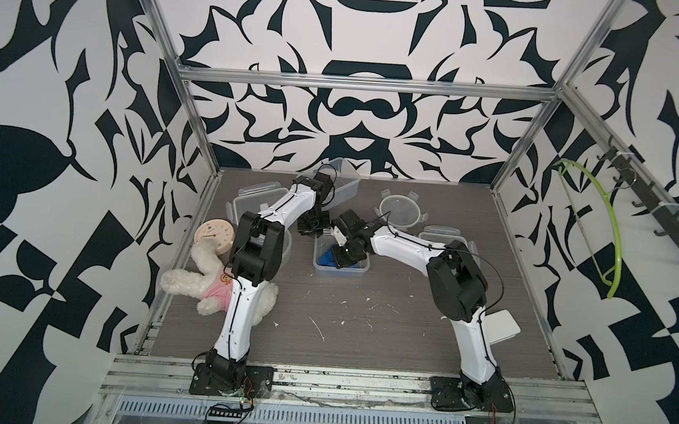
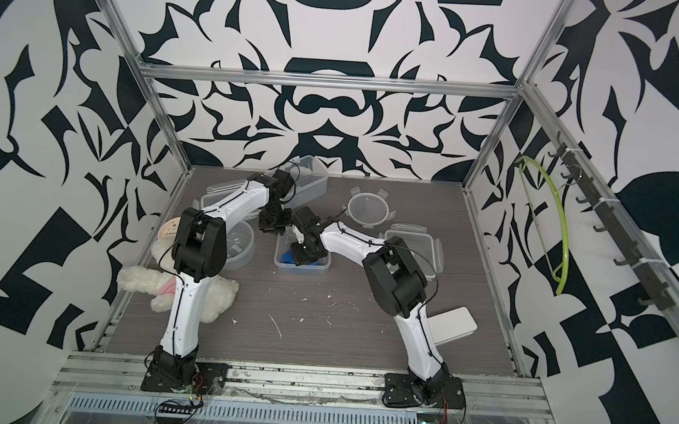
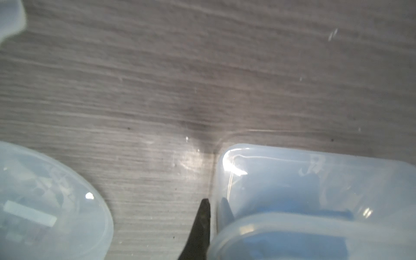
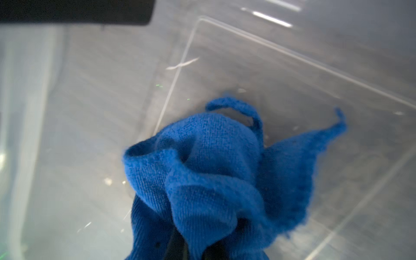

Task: Wipe the insides of the lunch boxes
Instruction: Wipe the dirt inside the lunch box.

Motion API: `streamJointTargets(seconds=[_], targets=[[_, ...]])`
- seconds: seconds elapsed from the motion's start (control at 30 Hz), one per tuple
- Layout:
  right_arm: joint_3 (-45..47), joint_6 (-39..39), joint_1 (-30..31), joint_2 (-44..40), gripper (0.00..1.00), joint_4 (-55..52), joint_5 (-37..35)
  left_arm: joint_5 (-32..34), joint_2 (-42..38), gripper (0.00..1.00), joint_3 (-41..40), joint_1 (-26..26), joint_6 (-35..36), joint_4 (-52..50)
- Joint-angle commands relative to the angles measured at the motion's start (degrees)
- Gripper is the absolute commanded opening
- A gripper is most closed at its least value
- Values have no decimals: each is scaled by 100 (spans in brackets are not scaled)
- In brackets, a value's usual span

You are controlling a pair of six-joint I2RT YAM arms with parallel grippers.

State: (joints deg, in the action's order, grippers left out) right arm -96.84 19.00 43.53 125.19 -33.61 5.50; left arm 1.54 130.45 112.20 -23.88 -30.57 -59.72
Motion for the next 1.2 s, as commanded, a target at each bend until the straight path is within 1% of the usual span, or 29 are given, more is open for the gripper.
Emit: streamJointTargets(seconds=[0.0,0.03,0.13,0.2,0.23,0.27,0.33,0.37,0.43,0.5,0.53,0.57,0.6,0.67,0.83,0.87,0.9,0.93,0.97,1.03,1.1,1.17], targets=[[-975,222,24,712,0,1128,-1669,-1216,-175,0,-312,-666,-79,-24],[-1290,118,18,880,0,925,-2174,-1225,-194,0,-358,-672,-89,-5],[-2116,-233,-49,1350,0,363,-3124,-1244,-256,0,-517,-701,-116,66],[-2513,-372,-161,1548,0,92,-3417,-1240,-299,0,-602,-712,-121,97],[-2526,-401,-225,1546,0,89,-3452,-1236,-321,0,-644,-711,-125,102],[-2472,-418,-279,1504,0,141,-3337,-1235,-332,0,-672,-712,-125,110],[-2076,-367,-406,1280,0,536,-2757,-1226,-340,0,-712,-711,-125,120],[-1838,-343,-459,1163,0,782,-2137,-1226,-336,0,-700,-712,-125,122],[-1426,-188,-528,981,0,1387,-416,-1226,-293,0,-664,-709,-125,113],[-1350,-46,-530,987,0,1497,1112,-1196,-238,0,-571,-698,-116,68],[-1259,64,-508,983,0,1528,1742,-1183,-206,0,-508,-700,-108,36],[-1122,126,-480,935,0,1608,2202,-1167,-191,0,-462,-704,-94,23],[-899,151,-449,839,0,1644,2543,-1146,-175,0,-431,-694,-90,19],[-385,64,-412,538,0,1672,2959,-1125,-136,0,-363,-685,-65,-20],[762,-553,-399,-298,0,1053,3588,-1100,-105,0,-336,-600,-33,-55],[840,-718,-410,-386,0,719,3495,-1086,-102,0,-324,-585,-29,-62],[854,-941,-406,-446,0,256,3209,-1086,-97,0,-328,-558,-22,-74],[756,-1233,-409,-447,0,-354,2778,-1069,-103,0,-317,-551,-11,-77],[646,-1412,-408,-422,0,-889,2247,-1047,-108,0,-316,-537,-2,-93],[385,-1675,-410,-301,0,-1903,922,-991,-111,0,-292,-517,20,-139],[342,-1750,-407,-291,0,-2416,-168,-938,-123,0,-276,-508,42,-179],[352,-1677,-411,-319,0,-2674,-1248,-869,-134,0,-275,-489,59,-213]])
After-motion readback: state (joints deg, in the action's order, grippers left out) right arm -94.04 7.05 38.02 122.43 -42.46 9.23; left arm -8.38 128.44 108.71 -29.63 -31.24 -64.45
